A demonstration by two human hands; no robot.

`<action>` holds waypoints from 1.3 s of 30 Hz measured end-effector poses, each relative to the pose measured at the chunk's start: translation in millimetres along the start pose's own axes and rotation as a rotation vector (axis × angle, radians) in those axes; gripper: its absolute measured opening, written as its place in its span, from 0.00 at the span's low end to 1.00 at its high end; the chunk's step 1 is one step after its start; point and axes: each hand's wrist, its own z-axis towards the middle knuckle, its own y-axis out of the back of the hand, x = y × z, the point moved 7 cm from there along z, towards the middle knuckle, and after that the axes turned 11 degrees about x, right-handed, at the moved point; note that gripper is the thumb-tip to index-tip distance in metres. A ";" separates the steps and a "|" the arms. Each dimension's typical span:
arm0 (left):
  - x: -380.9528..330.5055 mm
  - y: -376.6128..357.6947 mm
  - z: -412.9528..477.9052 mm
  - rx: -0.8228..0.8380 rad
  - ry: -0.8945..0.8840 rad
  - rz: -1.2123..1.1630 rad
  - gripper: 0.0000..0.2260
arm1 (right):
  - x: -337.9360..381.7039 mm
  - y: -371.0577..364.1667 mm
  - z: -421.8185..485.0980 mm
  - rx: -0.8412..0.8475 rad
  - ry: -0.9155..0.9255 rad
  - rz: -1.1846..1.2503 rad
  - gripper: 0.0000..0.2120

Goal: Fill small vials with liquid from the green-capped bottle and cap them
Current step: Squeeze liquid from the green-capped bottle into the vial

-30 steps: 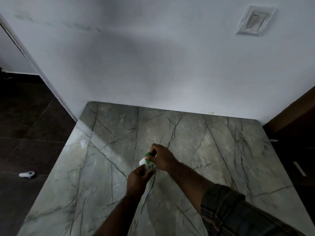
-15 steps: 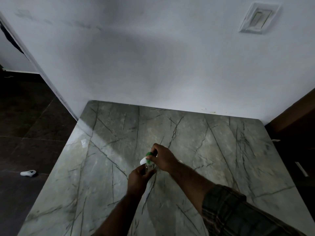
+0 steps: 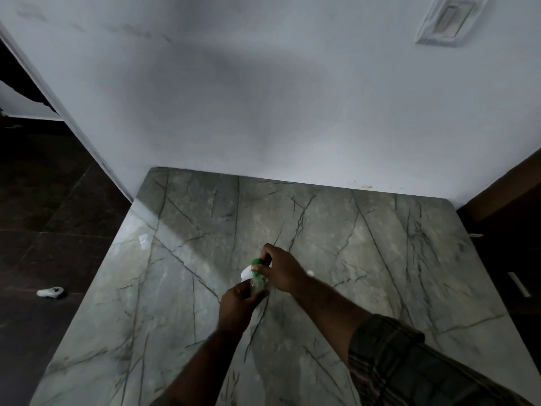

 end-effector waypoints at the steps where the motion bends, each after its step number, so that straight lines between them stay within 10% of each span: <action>1: 0.3 -0.8 -0.9 0.002 -0.005 0.010 0.13 | -1.7 -1.2 -0.5 -0.007 -0.006 -0.004 0.14; 39: 3.2 0.4 5.8 0.007 0.006 0.035 0.13 | 0.2 0.5 -0.2 -0.043 -0.055 0.014 0.12</action>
